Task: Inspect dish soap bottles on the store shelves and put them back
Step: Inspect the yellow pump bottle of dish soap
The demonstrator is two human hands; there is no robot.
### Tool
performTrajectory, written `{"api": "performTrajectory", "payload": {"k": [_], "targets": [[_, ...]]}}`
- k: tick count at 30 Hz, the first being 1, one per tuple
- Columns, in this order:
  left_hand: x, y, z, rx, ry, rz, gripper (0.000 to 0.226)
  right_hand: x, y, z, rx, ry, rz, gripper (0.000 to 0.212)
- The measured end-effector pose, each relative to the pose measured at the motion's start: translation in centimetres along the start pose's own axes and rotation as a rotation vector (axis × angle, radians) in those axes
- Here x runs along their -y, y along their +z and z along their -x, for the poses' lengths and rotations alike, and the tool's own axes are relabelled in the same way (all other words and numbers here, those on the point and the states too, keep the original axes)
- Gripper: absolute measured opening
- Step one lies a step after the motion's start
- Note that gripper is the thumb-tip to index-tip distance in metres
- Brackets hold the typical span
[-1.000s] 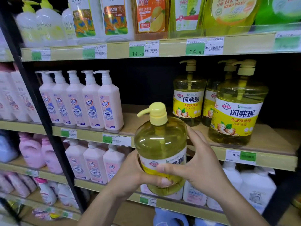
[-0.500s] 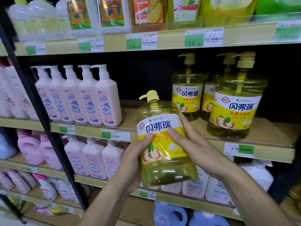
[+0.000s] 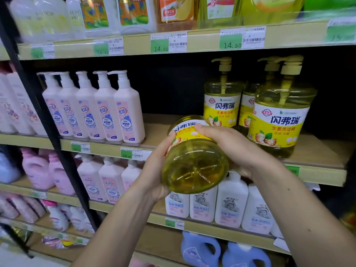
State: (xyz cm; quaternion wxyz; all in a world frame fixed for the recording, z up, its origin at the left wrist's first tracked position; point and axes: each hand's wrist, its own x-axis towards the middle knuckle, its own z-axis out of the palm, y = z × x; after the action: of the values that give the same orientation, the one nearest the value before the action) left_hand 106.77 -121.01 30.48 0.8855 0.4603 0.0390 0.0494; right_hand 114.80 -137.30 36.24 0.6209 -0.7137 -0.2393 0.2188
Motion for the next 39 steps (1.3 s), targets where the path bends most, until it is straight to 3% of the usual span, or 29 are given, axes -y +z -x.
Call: {"api": "performTrajectory", "payload": {"k": [4,9,16,19,24,28,31,35,39], "targets": [[-0.3,0.4,-0.6,-0.006,0.012,0.032,0.054,1.6,0.1,-0.5,-0.019,0.056,0.041,0.056],[-0.5,0.4,-1.4,0.025,0.018,0.067,0.051,2.2,-0.6,-0.8,-0.034,0.066,0.098,0.04],[0.4,-0.3,-2.3,0.094,0.033,0.134,0.054,1.1,-0.2,-1.1,-0.118,-0.005,0.231,0.055],[0.6,-0.6,-2.6,0.103,0.036,0.179,0.061,0.8,-0.1,-1.3,-0.111,0.021,0.154,0.055],[0.7,-0.9,-2.9,0.143,0.079,0.264,0.06,0.3,1.0,-1.2,-0.099,0.045,-0.168,0.033],[0.9,-1.3,-2.9,0.168,0.112,0.291,0.055,-0.7,2.8,-1.0,0.0,0.058,-0.314,0.06],[1.0,-1.6,-2.6,0.216,0.11,0.255,0.057,-1.3,3.5,-1.0,0.112,0.08,-0.398,0.067],[1.1,-2.0,-2.7,0.112,0.083,0.149,0.063,-1.5,3.0,-1.1,0.15,0.108,-0.422,0.07],[1.0,-2.4,-2.9,-0.048,0.113,-0.1,0.078,-1.1,2.3,-1.0,0.168,0.122,-0.538,0.067]]}}
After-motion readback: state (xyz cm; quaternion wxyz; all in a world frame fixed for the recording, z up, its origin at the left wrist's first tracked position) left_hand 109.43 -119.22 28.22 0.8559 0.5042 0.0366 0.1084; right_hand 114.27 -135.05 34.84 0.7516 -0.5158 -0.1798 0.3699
